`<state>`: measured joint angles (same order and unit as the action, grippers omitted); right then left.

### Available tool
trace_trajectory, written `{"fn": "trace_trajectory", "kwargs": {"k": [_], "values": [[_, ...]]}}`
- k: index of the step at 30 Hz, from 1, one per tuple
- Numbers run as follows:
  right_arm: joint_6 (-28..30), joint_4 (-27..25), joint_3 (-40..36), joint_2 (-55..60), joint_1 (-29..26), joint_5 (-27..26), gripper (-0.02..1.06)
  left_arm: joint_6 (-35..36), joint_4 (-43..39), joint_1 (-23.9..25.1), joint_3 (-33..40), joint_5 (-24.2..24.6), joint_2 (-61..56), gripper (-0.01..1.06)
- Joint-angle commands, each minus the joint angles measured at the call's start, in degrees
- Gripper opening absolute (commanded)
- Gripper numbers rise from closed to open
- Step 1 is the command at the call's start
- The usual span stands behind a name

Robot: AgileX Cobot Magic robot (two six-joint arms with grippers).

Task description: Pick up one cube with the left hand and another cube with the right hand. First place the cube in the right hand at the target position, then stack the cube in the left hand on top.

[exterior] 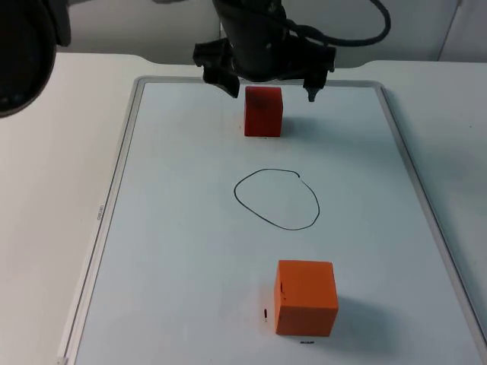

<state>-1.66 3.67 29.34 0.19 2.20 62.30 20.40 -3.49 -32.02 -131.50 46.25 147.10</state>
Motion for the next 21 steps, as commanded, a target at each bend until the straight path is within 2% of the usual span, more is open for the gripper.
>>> {"fn": "trace_trajectory", "kwargs": {"k": [1, 17, 19, 21], "values": [[0.16, -0.05, -0.21, -0.19, -0.39, -0.53, 1.04, 1.18, -0.31, -0.36, -0.55, -0.77, 0.33, 1.04], [0.06, -0.05, -0.21, -0.19, -0.39, -0.53, 1.04, 3.25, -2.66, -0.36, -0.55, -2.37, 2.24, 1.03], [0.06, -0.05, -0.21, -0.19, -0.39, -0.53, 1.04, 4.13, -3.1, -0.36, -0.55, -2.27, 2.36, 0.95], [0.06, -0.05, -0.21, -0.19, -0.39, -0.53, 1.04, 4.13, -3.1, -0.36, -0.55, -2.27, 2.46, 0.78]]}}
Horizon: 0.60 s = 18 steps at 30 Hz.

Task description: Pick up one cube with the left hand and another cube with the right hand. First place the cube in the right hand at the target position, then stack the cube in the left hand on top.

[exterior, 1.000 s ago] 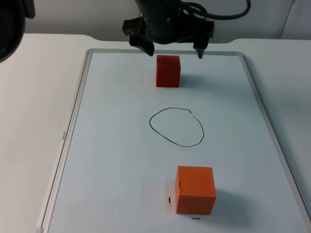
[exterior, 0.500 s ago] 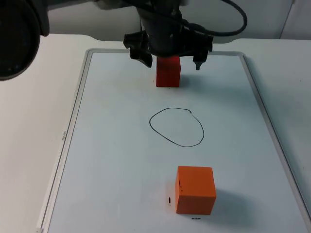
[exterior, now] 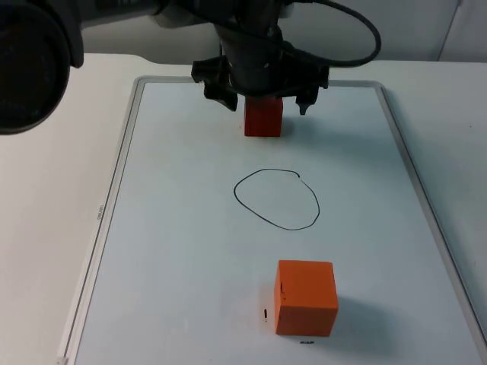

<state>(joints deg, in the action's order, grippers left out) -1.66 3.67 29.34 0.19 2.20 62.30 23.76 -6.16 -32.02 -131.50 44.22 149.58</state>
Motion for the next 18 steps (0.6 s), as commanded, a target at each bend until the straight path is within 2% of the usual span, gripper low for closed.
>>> {"fn": "trace_trajectory", "kwargs": {"k": [1, 2, 3, 4, 6, 7, 9, 14, 18], "values": [[0.06, -0.05, -0.21, -0.19, -0.39, -0.53, 1.04, 0.77, -0.43, -0.36, -0.55, -0.46, -0.02, 0.61], [0.06, -0.05, -0.21, -0.19, -0.39, -0.53, 1.04, 0.77, -0.43, -0.36, -0.55, -0.46, -0.02, 0.61], [0.06, -0.05, -0.21, -0.19, -0.39, -0.53, 1.04, 0.77, -0.43, -0.36, -0.55, -0.6, -0.02, 0.54], [0.06, -0.05, -0.21, -0.19, -0.39, -0.53, 1.04, 0.77, -0.43, -0.36, -0.55, -0.96, -0.02, 0.37], [0.06, -0.05, -0.21, -0.19, -0.39, -0.53, 1.04, 0.77, -0.43, -0.36, -0.55, 0.12, -0.4, 0.15], [0.06, -0.05, -0.21, -0.19, -0.39, -0.53, 1.04, 0.77, -0.43, -0.36, -0.55, 0.12, -0.4, 0.15], [0.06, -0.05, -0.21, -0.19, -0.39, -0.53, 1.04, 0.77, -0.44, -0.36, -0.55, 1.64, -1.48, 0.06], [0.06, -0.05, -0.21, -0.19, -0.39, -0.53, 1.04, -0.19, -0.56, -0.36, -1.45, 5.19, -6.32, 0.05], [0.06, -0.05, -0.21, -0.19, -0.39, -0.53, 1.04, -7.22, 0.7, -0.36, -3.48, 10.58, -11.06, 0.05]]}}
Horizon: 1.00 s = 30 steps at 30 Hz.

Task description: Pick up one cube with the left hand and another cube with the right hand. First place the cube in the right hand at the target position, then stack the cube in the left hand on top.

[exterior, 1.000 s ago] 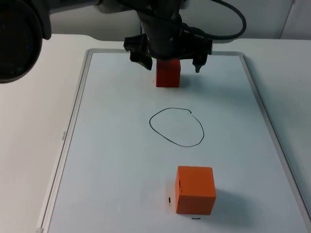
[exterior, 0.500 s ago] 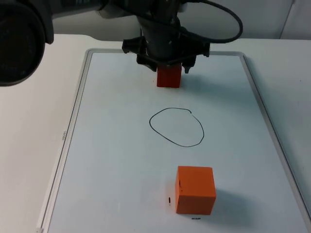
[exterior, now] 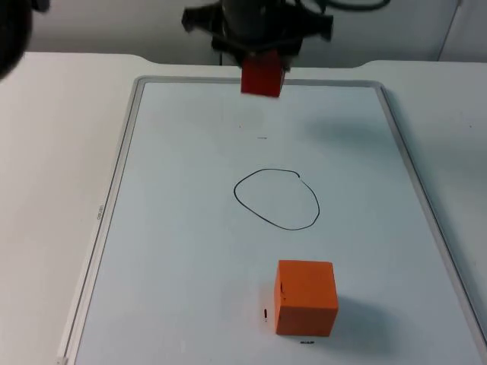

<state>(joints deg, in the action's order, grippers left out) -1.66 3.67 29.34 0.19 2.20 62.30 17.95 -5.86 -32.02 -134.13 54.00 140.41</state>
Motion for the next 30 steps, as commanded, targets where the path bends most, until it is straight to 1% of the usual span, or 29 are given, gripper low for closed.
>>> {"fn": "trace_trajectory", "kwargs": {"k": [1, 2, 3, 4, 8, 9, 10, 14, 16, 18, 19, 21, 23, 24, 25, 26, 27, 28, 29, 30], "values": [[0.06, -0.05, -0.21, -0.19, -0.39, -0.53, 1.04, -3.25, 1.04, -0.36, -1.27, 2.99, -3.34, 0.05], [0.06, -0.05, -0.21, -0.19, -0.39, -0.53, 1.04, -6.1, 1.91, -0.24, -1.69, 5.92, -6.09, 0.05], [0.06, -0.05, -0.21, -0.19, -0.39, -0.53, 1.04, -8.67, 2.51, -0.24, -1.69, 7.47, -7.93, 0.05], [0.06, -0.05, -0.21, -0.19, -0.39, -0.53, 1.04, -8.67, 2.51, -0.24, -1.69, 7.47, -7.93, 0.05], [0.06, -0.05, -0.21, -0.19, -0.39, -0.53, 1.04, -15.14, 2.79, -0.24, -1.69, 14.55, -14.38, 0.05], [0.06, -0.05, -0.21, -0.19, -0.39, -0.53, 1.04, -15.14, 2.79, -0.24, -1.69, 14.55, -14.38, 0.05], [0.06, -0.05, -0.21, -0.19, -0.39, -0.53, 1.04, -16.07, 2.29, -0.24, -1.69, 15.96, -15.6, 0.05], [0.06, -0.05, -0.21, -0.19, -0.39, -0.53, 1.04, -16.09, 1.99, -0.24, -1.29, 15.96, -19.67, 0.05], [0.06, -0.05, -0.21, -0.19, -0.39, -0.53, 1.04, -17.95, 4.4, -0.24, 0.88, 15.96, -23.14, 0.05], [0.06, -0.05, -0.21, -0.19, -0.39, -0.53, 1.04, -20.54, 7.29, -0.24, 5.38, 15.96, -27.32, 0.05], [0.06, -0.05, -0.21, -0.19, -0.39, -0.53, 1.04, -20.54, 7.29, -0.24, 5.38, 15.96, -27.32, 0.05], [0.06, -0.05, -0.21, -0.19, -0.39, -0.53, 1.04, -20.54, 7.42, -0.24, 11.1, 14.35, -31.35, 0.05], [0.06, -0.05, -0.21, -0.19, -0.39, -0.53, 1.04, -20.87, 7.66, -0.24, 17.85, 10.16, -35.6, 0.05], [0.06, -0.05, -0.21, -0.19, -0.39, -0.53, 1.04, -20.87, 7.66, -0.24, 17.85, 10.16, -35.6, 0.05], [0.06, -0.05, -0.21, -0.19, -0.39, -0.53, 1.04, -20.87, 8.14, -0.24, 24.69, 6.09, -39.52, 0.05], [0.06, -0.05, -0.21, -0.19, -0.39, -0.53, 1.04, -20.87, 8.76, -0.24, 28.93, 2.73, -41.89, 0.05], [0.06, -0.05, -0.21, -0.19, -0.39, -0.53, 1.04, -21.02, 8.9, -0.24, 31.59, 1.02, -43.27, 0.05], [0.06, -0.05, -0.21, -0.19, -0.39, -0.53, 1.04, -21.02, 8.98, -0.24, 39.6, -3.1, -47.48, 0.05], [0.06, -0.05, -0.21, -0.19, -0.39, -0.53, 1.04, -21.02, 8.98, -0.24, 39.6, -3.1, -47.48, 0.05], [0.06, -0.05, -0.21, -0.19, -0.39, -0.53, 1.04, -21.02, 8.98, -0.24, 44.95, -5.81, -50.14, 0.05]]}}
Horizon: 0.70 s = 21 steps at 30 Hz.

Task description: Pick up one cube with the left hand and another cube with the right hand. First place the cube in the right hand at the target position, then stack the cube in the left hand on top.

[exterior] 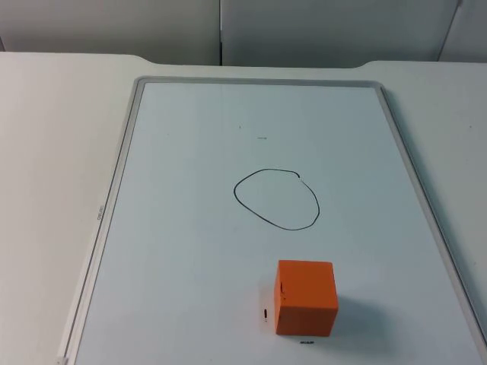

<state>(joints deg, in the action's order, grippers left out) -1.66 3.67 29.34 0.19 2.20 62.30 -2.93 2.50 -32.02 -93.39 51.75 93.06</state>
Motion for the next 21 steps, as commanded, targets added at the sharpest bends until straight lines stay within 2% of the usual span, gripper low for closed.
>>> {"fn": "trace_trajectory", "kwargs": {"k": [1, 3, 4, 8, 9, 11, 13, 16, 19, 21], "values": [[0.06, -0.05, -0.21, -0.19, -0.39, -0.53, 1.04, -0.13, 0.62, -0.24, 8.62, -5.79, -5.0, 0.05], [0.06, -0.05, -0.21, -0.19, -0.39, -0.53, 1.04, -0.13, 0.76, -0.24, 18.87, -9.52, -9.87, 0.05], [0.06, -0.05, -0.21, -0.19, -0.39, -0.53, 1.04, -0.13, 0.76, -0.24, 18.87, -9.52, -9.87, 0.05], [0.06, -0.05, -0.21, -0.19, -0.39, -0.53, 1.04, 0.63, 2.24, -0.24, 36.2, -17.0, -18.12, 0.05], [0.06, -0.05, -0.21, -0.19, -0.39, -0.53, 1.04, 0.63, 2.24, -0.24, 36.2, -17.0, -18.12, 0.05], [0.06, -0.05, -0.21, -0.19, -0.39, -0.53, 1.04, 2.03, 2.74, -0.24, 42.54, -20.02, -21.5, 0.05], [0.06, -0.05, -0.21, -0.19, -0.39, -0.53, 1.04, 2.04, 2.77, -0.24, 48.24, -20.63, -25.17, 0.05], [0.68, -1.55, -0.21, -0.19, -0.39, -0.53, 1.04, 2.04, 2.77, -0.24, 51.58, -20.49, -28.05, 0.05], [6.5, -7.39, -0.09, -0.19, -0.39, -0.53, 1.04, 2.04, 3.12, -0.24, 53.69, -19.44, -32.25, 0.05], [7.16, -8.99, -0.01, -0.19, -0.39, -0.53, 1.04, 2.04, 3.12, -0.24, 53.7, -18.55, -33.73, 0.05]]}}
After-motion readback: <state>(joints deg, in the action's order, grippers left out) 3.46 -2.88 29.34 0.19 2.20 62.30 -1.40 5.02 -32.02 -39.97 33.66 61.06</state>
